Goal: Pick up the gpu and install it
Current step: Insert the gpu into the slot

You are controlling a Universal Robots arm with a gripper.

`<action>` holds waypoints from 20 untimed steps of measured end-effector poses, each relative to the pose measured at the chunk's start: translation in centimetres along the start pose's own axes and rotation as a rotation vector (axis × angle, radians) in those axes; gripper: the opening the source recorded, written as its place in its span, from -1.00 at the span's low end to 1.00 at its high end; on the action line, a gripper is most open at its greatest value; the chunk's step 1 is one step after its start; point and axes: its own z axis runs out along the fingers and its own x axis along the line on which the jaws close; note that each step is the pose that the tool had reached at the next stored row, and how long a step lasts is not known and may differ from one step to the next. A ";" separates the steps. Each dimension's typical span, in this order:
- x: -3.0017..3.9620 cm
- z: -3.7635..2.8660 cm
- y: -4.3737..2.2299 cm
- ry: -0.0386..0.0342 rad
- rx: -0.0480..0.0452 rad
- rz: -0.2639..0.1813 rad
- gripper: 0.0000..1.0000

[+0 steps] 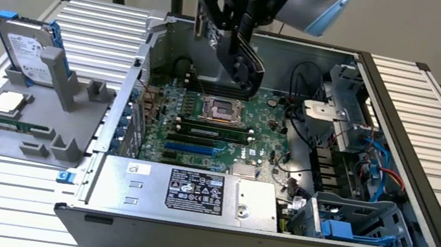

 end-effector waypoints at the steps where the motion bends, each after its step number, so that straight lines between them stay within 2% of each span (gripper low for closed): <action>1: 0.00 0.00 0.00 -0.0001 -0.0002 -0.008 -1.00; 20: 0.00 0.00 0.00 -0.0016 -0.0032 -0.163 -1.00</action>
